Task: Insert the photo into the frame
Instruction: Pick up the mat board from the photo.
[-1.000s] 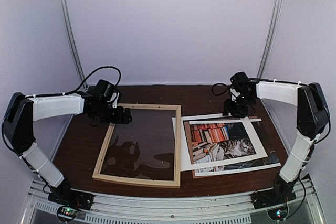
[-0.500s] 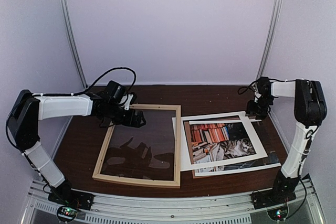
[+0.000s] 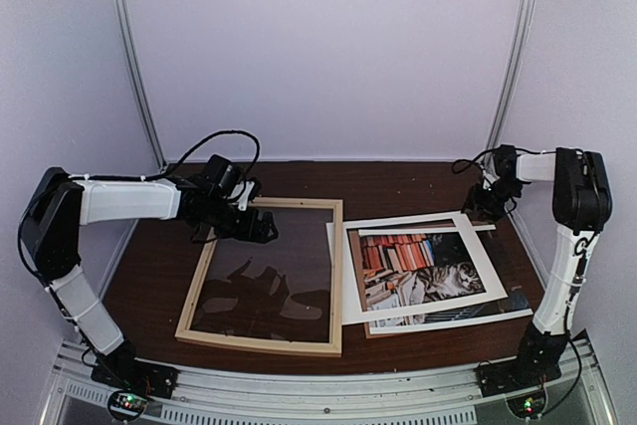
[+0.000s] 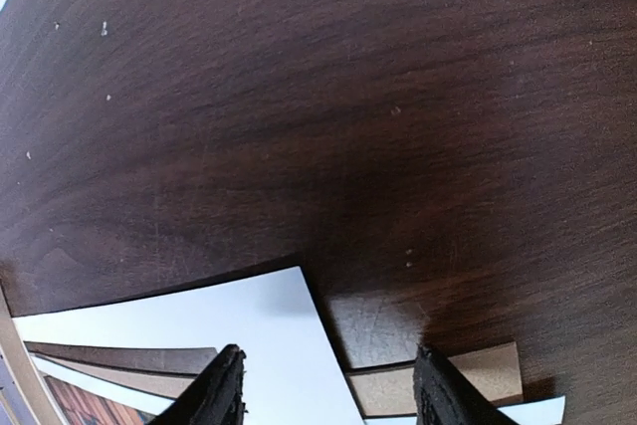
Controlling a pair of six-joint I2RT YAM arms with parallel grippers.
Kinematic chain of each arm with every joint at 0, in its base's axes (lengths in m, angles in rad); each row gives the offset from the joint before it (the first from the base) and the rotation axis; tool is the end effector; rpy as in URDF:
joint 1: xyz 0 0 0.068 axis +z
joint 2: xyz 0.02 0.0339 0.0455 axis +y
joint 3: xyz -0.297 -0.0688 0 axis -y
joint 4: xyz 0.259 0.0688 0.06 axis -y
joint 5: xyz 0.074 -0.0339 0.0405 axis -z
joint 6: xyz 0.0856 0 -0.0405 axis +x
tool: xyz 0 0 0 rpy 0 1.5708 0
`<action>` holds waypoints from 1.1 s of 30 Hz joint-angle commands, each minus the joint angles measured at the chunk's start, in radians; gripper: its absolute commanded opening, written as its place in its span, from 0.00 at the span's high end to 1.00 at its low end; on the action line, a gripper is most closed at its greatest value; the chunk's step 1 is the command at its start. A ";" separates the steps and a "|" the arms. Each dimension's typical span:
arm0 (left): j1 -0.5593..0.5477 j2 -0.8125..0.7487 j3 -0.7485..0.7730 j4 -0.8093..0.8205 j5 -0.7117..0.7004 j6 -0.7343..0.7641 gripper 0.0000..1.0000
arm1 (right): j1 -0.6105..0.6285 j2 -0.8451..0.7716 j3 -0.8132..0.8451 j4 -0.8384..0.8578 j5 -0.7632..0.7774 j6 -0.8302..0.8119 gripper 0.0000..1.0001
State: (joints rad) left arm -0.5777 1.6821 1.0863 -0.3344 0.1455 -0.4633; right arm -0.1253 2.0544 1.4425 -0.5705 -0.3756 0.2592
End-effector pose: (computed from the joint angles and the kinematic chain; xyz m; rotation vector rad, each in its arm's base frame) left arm 0.3249 -0.2266 0.1857 0.2109 2.5855 -0.5918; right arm 0.4630 -0.0267 0.1346 0.4212 2.6977 0.5533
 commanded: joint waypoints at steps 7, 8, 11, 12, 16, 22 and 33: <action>-0.005 0.034 0.038 0.027 0.006 -0.018 0.02 | -0.005 0.042 -0.027 -0.013 -0.210 0.018 0.47; -0.005 0.034 0.037 0.025 0.006 -0.018 0.02 | -0.006 0.037 -0.040 -0.004 -0.230 0.028 0.48; -0.005 0.037 0.035 0.024 0.004 -0.018 0.02 | -0.005 0.016 -0.071 0.030 -0.257 0.058 0.49; -0.005 0.039 0.035 0.023 0.004 -0.018 0.02 | -0.006 0.009 -0.079 0.037 -0.262 0.066 0.49; -0.005 0.042 0.034 0.023 0.006 -0.020 0.03 | -0.008 -0.020 -0.102 0.061 -0.286 0.089 0.51; -0.005 0.042 0.026 0.018 0.006 -0.020 0.02 | -0.012 -0.054 -0.131 0.090 -0.331 0.108 0.54; -0.005 0.036 0.015 0.015 0.007 -0.023 0.02 | -0.018 -0.105 -0.198 0.088 -0.386 0.064 0.60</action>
State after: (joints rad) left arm -0.5777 1.7153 1.0924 -0.3347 0.1459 -0.4797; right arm -0.1390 1.9968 1.2755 -0.4564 -0.7033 0.3424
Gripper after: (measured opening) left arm 0.977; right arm 0.407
